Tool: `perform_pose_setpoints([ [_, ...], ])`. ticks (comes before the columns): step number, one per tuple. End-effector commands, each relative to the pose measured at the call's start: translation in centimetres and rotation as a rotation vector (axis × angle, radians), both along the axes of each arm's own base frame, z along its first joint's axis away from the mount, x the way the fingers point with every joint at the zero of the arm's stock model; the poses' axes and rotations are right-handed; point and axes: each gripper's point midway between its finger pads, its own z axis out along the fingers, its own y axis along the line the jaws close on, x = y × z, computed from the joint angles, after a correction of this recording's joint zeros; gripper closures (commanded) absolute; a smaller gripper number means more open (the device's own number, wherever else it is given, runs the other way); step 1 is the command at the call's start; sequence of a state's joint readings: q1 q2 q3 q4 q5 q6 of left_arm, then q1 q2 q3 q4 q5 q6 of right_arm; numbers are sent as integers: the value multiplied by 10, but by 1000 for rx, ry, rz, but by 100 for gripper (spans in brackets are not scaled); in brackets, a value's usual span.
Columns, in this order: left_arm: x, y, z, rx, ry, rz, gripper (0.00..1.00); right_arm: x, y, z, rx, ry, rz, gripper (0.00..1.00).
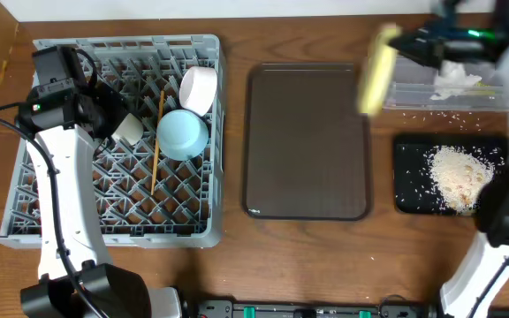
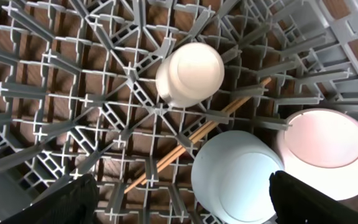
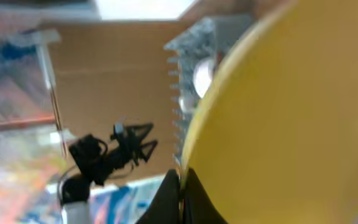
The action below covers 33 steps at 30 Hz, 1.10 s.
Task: Sort waste into correct bins and load items into the dishwasher
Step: 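Carry the yellow plate with the right gripper toward the dish rack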
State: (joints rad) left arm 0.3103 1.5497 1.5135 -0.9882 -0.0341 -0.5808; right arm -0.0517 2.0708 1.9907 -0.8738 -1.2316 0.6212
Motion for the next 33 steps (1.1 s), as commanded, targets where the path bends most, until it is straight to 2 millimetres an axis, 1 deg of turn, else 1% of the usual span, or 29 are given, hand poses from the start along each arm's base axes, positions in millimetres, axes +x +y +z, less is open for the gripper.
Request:
perform_pose_setpoints([
  [1,-1,2,0,0,1,16,11,-7,63,25,46,32,61,98],
  [2,-1,2,0,0,1,16,11,-3,80,30,37,-15,66,99],
  [3,-1,2,0,0,1,16,11,-2,90,33,30,-49,67,99],
  [5,-1,2,0,0,1,16,11,5,125,40,-6,-166,49,98],
  [8,-1,2,0,0,1,16,11,3,161,48,-24,-267,48,98],
  [10,-1,2,0,0,1,16,11,-4,188,58,-22,-368,69,98],
  [13,-1,2,0,0,1,16,11,-18,222,68,-25,-503,104,98],
  [18,-1,2,0,0,1,16,11,-46,272,75,-45,-668,150,99],
  [22,-1,2,0,0,1,16,11,-63,304,83,-22,-774,169,99],
  [25,-1,2,0,0,1,16,11,-74,321,79,-10,-805,192,99],
  [28,-1,2,0,0,1,16,11,-76,333,64,-22,-786,205,99],
  [33,-1,2,0,0,1,16,11,-74,348,33,-31,-755,234,99],
])
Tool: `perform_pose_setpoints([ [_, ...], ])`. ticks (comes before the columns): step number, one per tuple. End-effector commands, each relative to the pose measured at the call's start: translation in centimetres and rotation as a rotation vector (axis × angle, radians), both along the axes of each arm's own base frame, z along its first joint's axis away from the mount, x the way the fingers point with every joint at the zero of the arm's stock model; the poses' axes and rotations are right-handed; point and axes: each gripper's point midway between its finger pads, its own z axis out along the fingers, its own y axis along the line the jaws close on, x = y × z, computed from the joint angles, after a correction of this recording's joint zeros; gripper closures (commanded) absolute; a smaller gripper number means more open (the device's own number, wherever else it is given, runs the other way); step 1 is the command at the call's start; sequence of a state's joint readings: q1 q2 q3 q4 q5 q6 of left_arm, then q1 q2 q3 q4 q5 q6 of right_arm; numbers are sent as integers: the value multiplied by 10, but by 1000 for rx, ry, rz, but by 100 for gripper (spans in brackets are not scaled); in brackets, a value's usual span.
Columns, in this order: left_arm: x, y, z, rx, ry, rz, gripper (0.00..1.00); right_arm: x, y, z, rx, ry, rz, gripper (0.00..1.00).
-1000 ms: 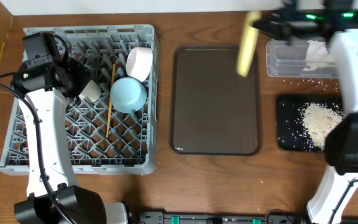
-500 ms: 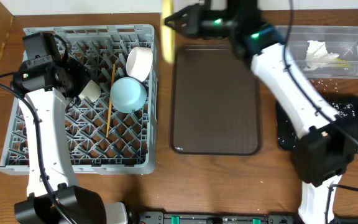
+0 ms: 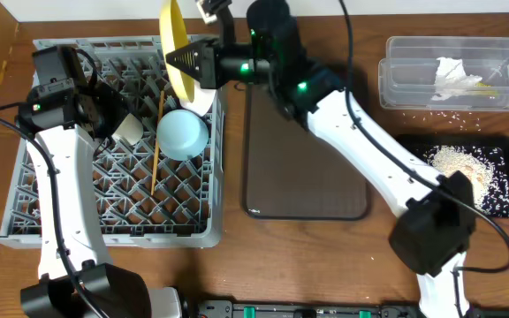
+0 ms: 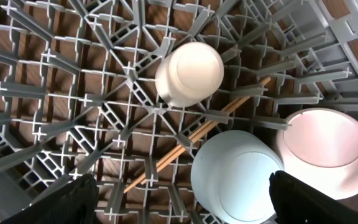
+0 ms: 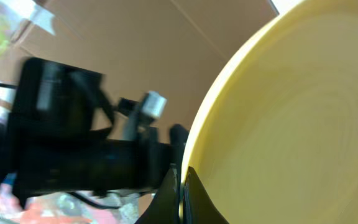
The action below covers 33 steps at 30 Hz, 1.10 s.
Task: Sort waste into correct bins and load items into the dishwasher
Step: 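Carry the yellow plate with the right gripper toward the dish rack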
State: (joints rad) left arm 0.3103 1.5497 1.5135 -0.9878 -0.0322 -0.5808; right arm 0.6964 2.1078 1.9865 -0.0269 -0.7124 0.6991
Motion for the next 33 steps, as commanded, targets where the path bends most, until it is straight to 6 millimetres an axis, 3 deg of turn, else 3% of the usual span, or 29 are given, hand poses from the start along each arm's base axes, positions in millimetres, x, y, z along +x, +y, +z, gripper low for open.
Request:
perform_pose_setpoints([
  [1,-1,2,0,2,2,17,11,12,12,-32,-29,-4,-11,99],
  [6,-1,2,0,2,2,17,11,11,22,-43,-31,-39,6,99],
  [18,-2,1,0,-6,1,24,11,-17,37,-34,-6,-190,125,99],
  [27,-23,-6,-11,-1,117,-68,11,-11,48,-57,25,-257,159,99],
  [33,-27,-7,-13,-3,137,-78,11,0,57,-75,79,-195,145,99],
])
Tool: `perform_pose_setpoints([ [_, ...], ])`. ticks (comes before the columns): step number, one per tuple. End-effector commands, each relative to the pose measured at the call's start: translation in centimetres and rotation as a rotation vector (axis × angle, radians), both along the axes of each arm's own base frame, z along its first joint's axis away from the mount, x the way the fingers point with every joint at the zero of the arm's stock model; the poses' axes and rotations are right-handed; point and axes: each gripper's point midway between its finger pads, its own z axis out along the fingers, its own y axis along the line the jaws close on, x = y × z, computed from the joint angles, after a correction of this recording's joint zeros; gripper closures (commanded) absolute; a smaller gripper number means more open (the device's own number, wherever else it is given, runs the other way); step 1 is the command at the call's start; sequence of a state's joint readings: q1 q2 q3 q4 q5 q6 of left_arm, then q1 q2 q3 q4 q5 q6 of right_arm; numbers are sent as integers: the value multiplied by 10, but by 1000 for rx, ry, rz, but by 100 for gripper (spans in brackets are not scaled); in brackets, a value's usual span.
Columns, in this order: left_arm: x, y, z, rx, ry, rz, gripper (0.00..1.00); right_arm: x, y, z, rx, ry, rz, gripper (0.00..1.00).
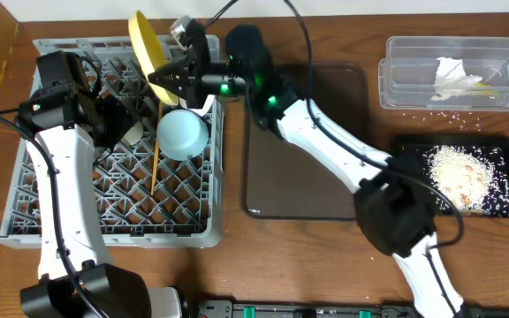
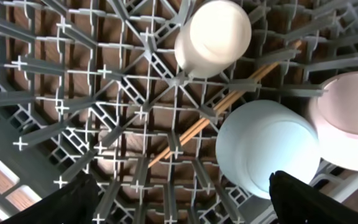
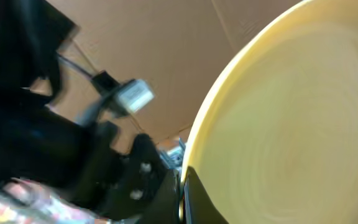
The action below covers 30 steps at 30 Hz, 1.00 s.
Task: Sort waste into correct bins and load items into the dishwasher
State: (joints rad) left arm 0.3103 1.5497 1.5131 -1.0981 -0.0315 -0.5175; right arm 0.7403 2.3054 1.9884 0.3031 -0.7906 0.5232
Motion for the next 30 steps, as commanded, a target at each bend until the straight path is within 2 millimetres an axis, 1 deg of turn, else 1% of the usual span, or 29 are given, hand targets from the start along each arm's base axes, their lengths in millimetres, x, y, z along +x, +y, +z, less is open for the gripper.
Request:
perform_pose_setpoints([
  [1,-4,1,-2,8,20,-21,11,1,9,-22,3,82,17,99],
  [2,-4,1,-2,8,22,-21,11,2,9,-25,3,83,17,99],
  [14,-6,0,-6,4,31,-21,11,-3,10,-27,-4,90,44,99],
  [23,-7,-1,-13,-7,53,-22,11,-4,9,-40,-49,139,48,99],
  [27,-5,0,-13,-2,47,-24,11,-7,9,-51,-88,184,55,99],
  [30,-1,1,-10,7,25,-32,11,-8,7,-61,-125,229,54,97],
])
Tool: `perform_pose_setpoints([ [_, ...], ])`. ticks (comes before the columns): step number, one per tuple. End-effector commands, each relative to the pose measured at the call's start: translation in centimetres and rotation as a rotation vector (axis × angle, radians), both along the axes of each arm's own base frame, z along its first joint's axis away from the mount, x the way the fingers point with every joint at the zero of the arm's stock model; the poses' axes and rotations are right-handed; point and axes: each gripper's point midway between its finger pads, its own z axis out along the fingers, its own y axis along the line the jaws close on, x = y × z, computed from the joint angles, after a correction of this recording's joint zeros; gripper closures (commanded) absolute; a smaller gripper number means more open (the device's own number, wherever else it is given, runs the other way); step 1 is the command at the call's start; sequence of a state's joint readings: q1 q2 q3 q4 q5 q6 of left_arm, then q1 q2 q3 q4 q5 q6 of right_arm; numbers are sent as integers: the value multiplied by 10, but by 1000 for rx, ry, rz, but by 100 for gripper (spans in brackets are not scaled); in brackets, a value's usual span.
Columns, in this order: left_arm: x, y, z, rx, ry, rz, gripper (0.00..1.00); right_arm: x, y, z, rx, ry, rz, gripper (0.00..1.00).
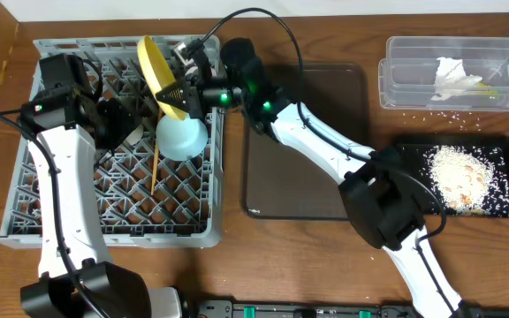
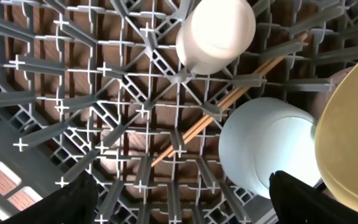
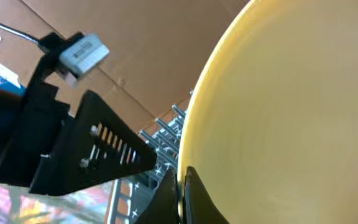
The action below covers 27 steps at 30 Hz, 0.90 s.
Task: Sort waste into correct bins and load items into the dishwasher
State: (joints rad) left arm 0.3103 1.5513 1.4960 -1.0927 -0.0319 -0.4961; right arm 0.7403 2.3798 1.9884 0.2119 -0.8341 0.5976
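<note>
My right gripper (image 1: 184, 91) (image 3: 182, 177) is shut on the rim of a yellow plate (image 1: 160, 72) (image 3: 278, 112), which stands on edge in the back of the grey dish rack (image 1: 25, 190). The plate's rim (image 2: 350, 143) shows at the right of the left wrist view. In the rack sit a light blue bowl (image 1: 182, 134) (image 2: 263, 146), a white cup (image 2: 215, 34) and a wooden chopstick (image 1: 155, 163) (image 2: 229, 112). A pale bowl is mostly hidden behind the plate. Over the rack's left part, my left gripper (image 1: 104, 119) (image 2: 182, 205) hangs open, holding nothing.
A brown serving tray (image 1: 303, 141) lies right of the rack. A clear bin (image 1: 453, 75) with crumpled tissue stands at the back right. A black tray (image 1: 414, 172) holding rice is in front of it, with loose grains scattered between them.
The plate has come lower and slightly right, down among the rack's back pegs beside the blue bowl. It now shows in the left wrist view, covering the pale bowl. The left arm barely moved.
My right gripper first held the yellow plate on edge near the clear bin at the right. Then it held the plate over the rack's back right corner, then further left above the rack. Now the plate sits low in the rack. The left gripper stayed open over the rack.
</note>
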Motion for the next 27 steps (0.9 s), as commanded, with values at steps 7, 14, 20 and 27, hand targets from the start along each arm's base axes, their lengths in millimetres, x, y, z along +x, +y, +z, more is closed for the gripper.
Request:
perform_pose_setpoints([
  [7,2,2,10,20,-42,-13,11,-14,1,6,-2,34,55,51],
  [14,0,0,29,39,-109,-14,11,-10,-3,11,8,27,62,45],
  [20,17,-22,39,-54,-207,-130,32,10,-27,37,43,7,85,32],
  [27,70,-72,45,6,-329,-593,28,83,-108,37,-52,105,-79,1],
])
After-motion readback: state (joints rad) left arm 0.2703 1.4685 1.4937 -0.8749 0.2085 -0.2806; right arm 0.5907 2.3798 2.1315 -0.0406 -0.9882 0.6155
